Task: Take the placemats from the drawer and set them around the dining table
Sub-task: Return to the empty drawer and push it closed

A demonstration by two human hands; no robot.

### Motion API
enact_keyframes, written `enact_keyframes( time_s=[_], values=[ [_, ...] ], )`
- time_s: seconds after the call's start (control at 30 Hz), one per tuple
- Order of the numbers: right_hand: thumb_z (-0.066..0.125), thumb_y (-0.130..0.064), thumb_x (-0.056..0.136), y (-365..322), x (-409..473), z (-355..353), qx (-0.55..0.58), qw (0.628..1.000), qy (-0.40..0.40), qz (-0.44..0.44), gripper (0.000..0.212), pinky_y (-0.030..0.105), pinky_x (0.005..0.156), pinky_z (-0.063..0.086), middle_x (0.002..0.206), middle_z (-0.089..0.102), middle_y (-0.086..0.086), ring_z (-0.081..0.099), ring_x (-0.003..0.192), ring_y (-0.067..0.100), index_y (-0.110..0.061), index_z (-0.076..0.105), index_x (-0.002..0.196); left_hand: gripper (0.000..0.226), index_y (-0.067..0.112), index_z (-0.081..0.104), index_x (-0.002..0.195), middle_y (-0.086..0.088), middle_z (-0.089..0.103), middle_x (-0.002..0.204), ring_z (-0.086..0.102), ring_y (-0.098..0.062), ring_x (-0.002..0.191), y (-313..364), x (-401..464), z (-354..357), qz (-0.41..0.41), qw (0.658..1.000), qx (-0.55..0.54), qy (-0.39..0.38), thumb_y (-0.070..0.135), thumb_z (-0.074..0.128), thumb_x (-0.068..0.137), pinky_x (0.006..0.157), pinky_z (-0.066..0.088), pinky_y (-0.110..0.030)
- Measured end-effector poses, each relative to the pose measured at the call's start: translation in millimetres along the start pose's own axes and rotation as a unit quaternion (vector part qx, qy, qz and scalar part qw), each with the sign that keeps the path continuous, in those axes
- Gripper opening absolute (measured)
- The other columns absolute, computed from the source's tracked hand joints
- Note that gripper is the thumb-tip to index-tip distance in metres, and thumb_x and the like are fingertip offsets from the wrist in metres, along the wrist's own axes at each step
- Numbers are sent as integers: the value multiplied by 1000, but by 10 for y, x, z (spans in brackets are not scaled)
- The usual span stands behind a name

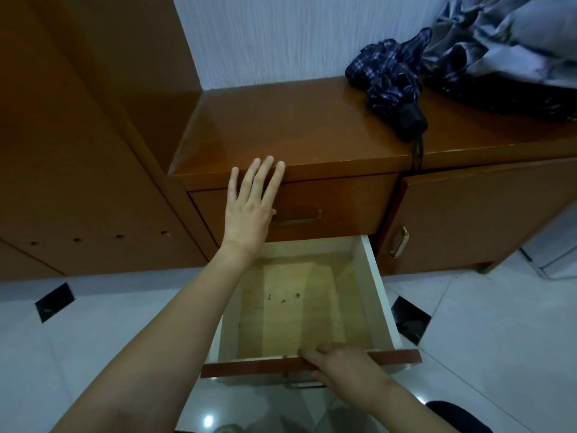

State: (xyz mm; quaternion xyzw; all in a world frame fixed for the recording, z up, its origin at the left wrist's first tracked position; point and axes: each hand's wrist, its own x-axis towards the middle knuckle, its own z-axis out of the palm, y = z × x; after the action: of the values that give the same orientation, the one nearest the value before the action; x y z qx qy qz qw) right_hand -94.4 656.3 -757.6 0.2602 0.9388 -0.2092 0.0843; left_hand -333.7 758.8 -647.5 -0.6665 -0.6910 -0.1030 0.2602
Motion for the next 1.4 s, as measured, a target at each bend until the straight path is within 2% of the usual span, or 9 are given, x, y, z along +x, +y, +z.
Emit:
enact_keyframes(
  time_s=[0.17, 0.33, 0.57, 0.63, 0.77, 1.1, 1.17, 1.27, 1.4],
  values=[
    [44, -34, 98, 60, 110, 11, -51, 997, 55, 13, 39, 40, 75, 47, 110, 63, 9, 61, 94, 32, -23, 41, 136, 103, 18, 8, 152, -10, 24, 155, 14, -25, 143, -47, 8, 55, 11, 1000, 7, 25, 22, 78, 75, 117, 1, -46],
    [82, -47, 61, 123, 254, 67, -118, 989, 83, 42, 45, 26, 47, 47, 64, 63, -10, 59, 50, 13, -34, 64, 100, 106, 19, 14, 151, -9, 30, 153, 20, -25, 141, -69, 38, 47, 17, 999, -4, 46, 24, 82, 70, 117, 6, -44],
    [87, -41, 60, 262, 539, -57, -133, 976, 145, 92, 45, 29, 46, 45, 63, 63, -5, 59, 50, 17, -31, 68, 99, 104, 17, 20, 149, -14, 36, 148, 26, -30, 140, -129, 56, 72, -20, 996, -57, 62, 27, 84, 68, 117, 3, -36],
    [79, -38, 73, 280, 580, -131, -125, 980, 125, 91, 39, 31, 55, 46, 73, 67, -1, 64, 61, 22, -29, 65, 108, 101, 18, 22, 149, -13, 36, 147, 26, -30, 139, -136, 54, 83, -20, 996, -60, 61, 26, 84, 69, 117, 5, -36],
    [39, -32, 102, 363, 726, -291, -102, 985, 98, 96, 37, 39, 83, 39, 117, 59, 10, 56, 104, 32, -24, 38, 138, 99, 19, 21, 149, -14, 34, 148, 25, -30, 140, -117, 57, 94, -26, 996, -68, 56, 24, 82, 71, 117, 7, -39],
    [41, -33, 101, 591, 1074, -509, -99, 984, 71, 132, 39, 41, 94, 38, 130, 53, 10, 48, 117, 32, -23, 39, 139, 99, 17, 24, 147, -15, 35, 147, 26, -31, 139, -99, 66, 103, -34, 996, -67, 54, 22, 83, 69, 116, 10, -41],
    [53, -35, 95, 558, 1051, -541, -86, 976, 136, 146, 49, 42, 102, 35, 135, 48, 10, 42, 125, 31, -17, 41, 139, 98, 16, 24, 147, -15, 35, 147, 26, -32, 139, -91, 64, 96, -35, 996, -65, 55, 21, 83, 69, 116, 10, -41],
    [83, -43, 65, 481, 998, -524, -90, 937, 272, 200, 91, 48, 108, 35, 135, 48, 17, 43, 130, 35, -6, 44, 138, 98, 15, 25, 147, -16, 36, 146, 26, -32, 139, -87, 60, 90, -32, 996, -60, 58, 21, 83, 68, 116, 10, -42],
    [86, -52, 53, 429, 1001, -461, -93, 915, 306, 246, 129, 48, 115, 25, 154, 26, 20, 23, 144, 33, -2, 17, 150, 97, 15, 25, 147, -16, 35, 147, 26, -33, 139, -69, 58, 86, -33, 996, -57, 56, 22, 83, 70, 116, 14, -44]
  ],
)
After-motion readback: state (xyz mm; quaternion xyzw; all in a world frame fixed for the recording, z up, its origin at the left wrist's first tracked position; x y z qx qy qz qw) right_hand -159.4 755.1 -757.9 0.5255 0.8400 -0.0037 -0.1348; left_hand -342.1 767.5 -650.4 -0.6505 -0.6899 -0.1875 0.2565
